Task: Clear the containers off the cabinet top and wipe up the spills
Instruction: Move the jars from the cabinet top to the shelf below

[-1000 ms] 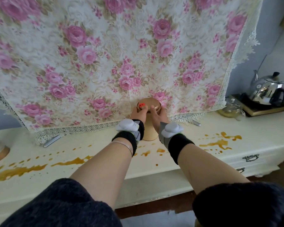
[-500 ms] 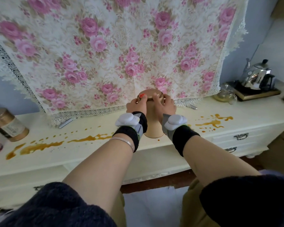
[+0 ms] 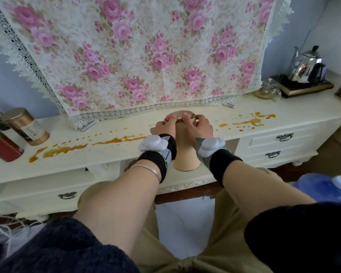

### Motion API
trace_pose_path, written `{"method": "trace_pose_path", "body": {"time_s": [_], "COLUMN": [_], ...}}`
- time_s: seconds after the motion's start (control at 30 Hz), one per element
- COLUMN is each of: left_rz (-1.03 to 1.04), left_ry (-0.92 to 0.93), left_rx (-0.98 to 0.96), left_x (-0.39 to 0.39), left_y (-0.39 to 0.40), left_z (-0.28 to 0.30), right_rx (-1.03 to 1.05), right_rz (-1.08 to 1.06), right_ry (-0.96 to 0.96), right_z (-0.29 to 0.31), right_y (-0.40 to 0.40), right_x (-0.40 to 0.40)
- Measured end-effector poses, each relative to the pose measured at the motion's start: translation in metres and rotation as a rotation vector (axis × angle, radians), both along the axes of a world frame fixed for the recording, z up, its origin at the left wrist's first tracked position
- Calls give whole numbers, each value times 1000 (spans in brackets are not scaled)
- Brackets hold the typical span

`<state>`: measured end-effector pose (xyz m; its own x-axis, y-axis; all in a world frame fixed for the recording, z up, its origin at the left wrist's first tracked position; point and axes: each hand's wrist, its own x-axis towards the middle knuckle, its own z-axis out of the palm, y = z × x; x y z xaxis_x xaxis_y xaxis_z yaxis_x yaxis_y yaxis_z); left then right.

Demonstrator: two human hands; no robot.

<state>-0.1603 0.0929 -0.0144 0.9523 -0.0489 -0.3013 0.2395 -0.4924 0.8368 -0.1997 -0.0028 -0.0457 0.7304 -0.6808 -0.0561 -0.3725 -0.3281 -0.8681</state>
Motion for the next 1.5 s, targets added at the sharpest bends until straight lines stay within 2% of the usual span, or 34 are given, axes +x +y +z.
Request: {"method": "trace_pose_path", "body": {"time_s": [0.43, 0.6, 0.77, 0.93, 1.17, 1.5], "left_rz": [9, -52, -39, -132, -230, -266], "left_ry": [201, 217, 215, 230, 149, 221], "left_rx": [-7, 47, 6, -13, -55, -232], "left_x": [-23, -28, -39, -34, -21, 3], "left_y": [12, 9, -1, -20, -74, -140], "left_z": [-86, -126, -174, -223, -241, -290], "right_rx": [20, 160, 321, 380, 471, 397], "right_rz": [105, 125, 58, 7, -107, -184], "right_ry": [150, 198, 138, 73, -42, -66], "right_z": [-74, -119, -160, -190, -227, -276], "right_y": [10, 8, 4, -20, -73, -144], "right_x": [-41, -49, -60, -62, -50, -16]}}
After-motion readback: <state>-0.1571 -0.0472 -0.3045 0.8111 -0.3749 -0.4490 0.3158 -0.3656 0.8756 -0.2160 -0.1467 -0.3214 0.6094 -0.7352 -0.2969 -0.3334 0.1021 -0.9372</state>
